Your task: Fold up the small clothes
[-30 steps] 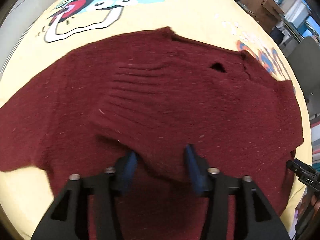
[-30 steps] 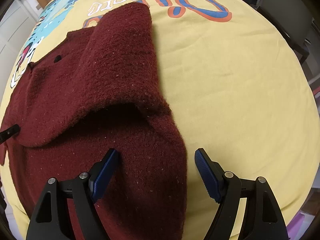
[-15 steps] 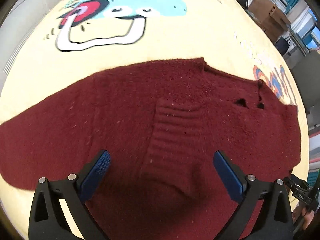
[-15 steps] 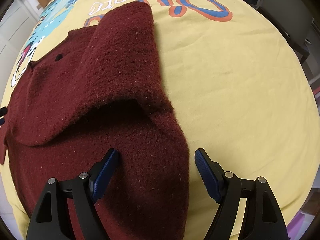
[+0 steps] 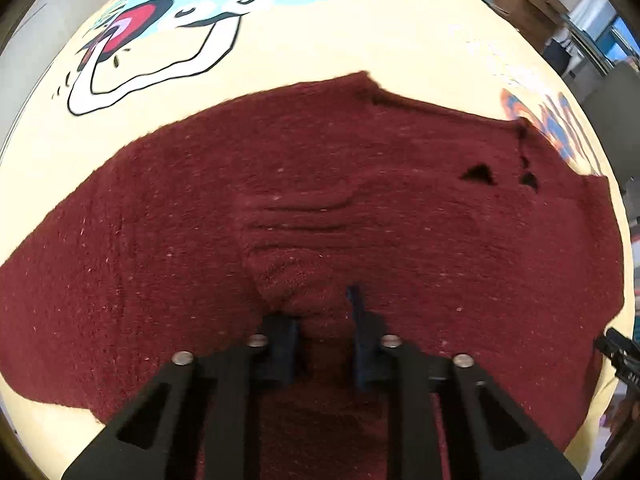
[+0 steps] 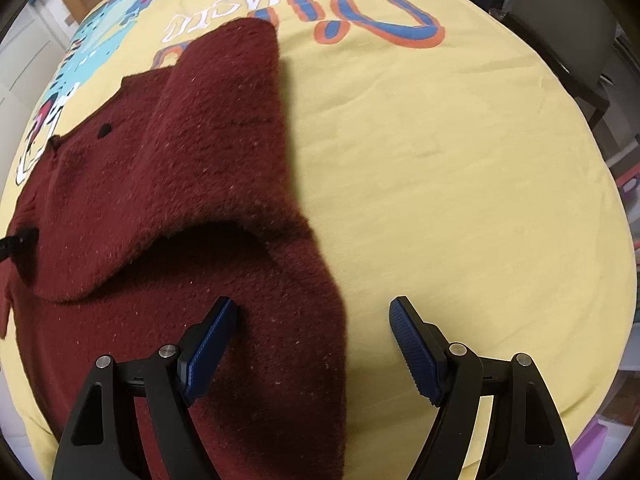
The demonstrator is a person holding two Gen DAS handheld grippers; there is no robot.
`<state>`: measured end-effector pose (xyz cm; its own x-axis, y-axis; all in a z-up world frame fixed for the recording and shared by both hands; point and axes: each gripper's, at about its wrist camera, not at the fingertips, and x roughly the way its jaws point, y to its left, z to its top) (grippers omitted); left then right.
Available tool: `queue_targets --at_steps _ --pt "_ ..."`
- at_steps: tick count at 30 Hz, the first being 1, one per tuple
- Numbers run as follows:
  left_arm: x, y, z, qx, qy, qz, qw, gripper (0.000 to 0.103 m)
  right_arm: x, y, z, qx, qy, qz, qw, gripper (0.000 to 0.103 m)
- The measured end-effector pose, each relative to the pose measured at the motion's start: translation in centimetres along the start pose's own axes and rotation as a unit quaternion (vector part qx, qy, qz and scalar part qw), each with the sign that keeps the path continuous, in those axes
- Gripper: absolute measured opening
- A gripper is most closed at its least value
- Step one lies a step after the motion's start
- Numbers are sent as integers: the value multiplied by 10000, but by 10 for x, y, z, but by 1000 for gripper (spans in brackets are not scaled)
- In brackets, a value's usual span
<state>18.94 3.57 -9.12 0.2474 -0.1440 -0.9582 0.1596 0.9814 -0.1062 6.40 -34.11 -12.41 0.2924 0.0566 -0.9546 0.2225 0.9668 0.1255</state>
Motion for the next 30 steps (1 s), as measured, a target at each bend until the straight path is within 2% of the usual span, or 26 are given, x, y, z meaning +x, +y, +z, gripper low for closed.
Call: queue_targets --at_steps 4,7,10,14,16,19,20,22,25,28,30 --pt "-23 9 -5 -89 -240 -256 9993 11 -12 -2 12 16 -109 136 9998 80" --pt "-52 21 -9 -120 -580 -237 9980 11 -18 -1 27 49 -203 227 9995 80" --pt "-70 36 -9 -194 -753 -224 9967 10 -20 0 48 145 -302 391 9987 80" --pt "-57 42 -3 -293 -704 -40 9971 10 -2 13 78 170 -206 531 9982 80" --pt "-51 51 -10 -399 -650 -4 9971 11 12 18 90 121 -70 475 9988 80" --pt "-43 57 -20 -413 -585 80 9974 11 31 27 99 65 167 615 9979 79" --pt "-39 56 -22 -398 -558 115 9976 11 35 28 100 45 196 632 9978 76" --pt "-31 54 -22 -380 -512 144 9979 11 40 32 100 -47 241 816 9964 23" --pt "-27 54 -24 -370 -505 144 9979 11 26 37 98 -296 31 537 9981 16" --pt "-26 53 -23 -370 -506 85 9980 11 11 34 95 -318 -240 405 9984 15" --pt "-21 52 -25 -375 -451 109 9982 11 17 35 89 -394 -166 261 9987 15"
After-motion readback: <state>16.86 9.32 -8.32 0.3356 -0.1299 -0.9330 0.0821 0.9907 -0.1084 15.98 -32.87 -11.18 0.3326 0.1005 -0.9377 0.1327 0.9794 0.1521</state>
